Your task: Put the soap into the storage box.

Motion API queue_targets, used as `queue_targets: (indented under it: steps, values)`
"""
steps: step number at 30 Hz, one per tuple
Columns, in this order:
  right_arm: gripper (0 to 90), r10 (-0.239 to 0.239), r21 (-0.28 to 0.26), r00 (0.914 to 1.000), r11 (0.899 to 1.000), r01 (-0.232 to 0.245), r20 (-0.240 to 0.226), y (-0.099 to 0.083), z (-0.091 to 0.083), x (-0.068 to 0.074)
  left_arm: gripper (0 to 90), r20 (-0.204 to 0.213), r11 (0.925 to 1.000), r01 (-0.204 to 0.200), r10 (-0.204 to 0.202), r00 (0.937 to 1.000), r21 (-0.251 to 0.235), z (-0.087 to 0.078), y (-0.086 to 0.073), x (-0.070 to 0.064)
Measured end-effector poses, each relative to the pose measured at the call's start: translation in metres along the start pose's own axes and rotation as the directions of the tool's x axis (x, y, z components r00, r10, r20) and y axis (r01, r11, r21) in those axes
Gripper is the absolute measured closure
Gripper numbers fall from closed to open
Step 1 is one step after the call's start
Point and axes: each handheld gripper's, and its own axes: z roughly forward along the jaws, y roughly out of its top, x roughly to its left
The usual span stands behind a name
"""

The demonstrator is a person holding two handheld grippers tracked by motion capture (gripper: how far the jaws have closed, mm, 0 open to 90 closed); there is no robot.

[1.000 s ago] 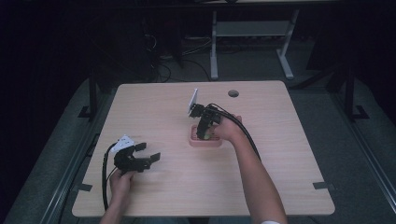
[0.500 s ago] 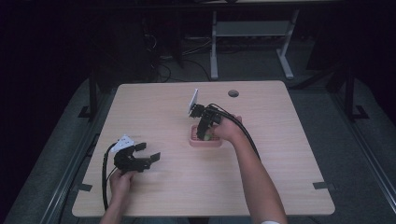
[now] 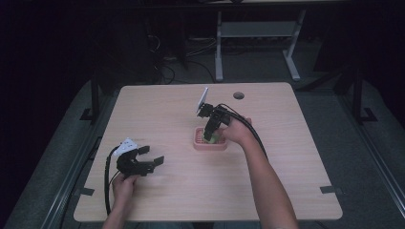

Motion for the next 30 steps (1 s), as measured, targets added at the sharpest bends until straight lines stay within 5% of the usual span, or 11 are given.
queue_targets:
  steps: [30]
  values:
    - [25.4, 0.056, -0.095, 0.9984, 0.994, -0.056, 0.0, -0.039, -0.028, -0.011, 14.3, -0.004, 0.9999, -0.009, 0.009, 0.9999, 0.008, 0.001, 0.0, -0.001]
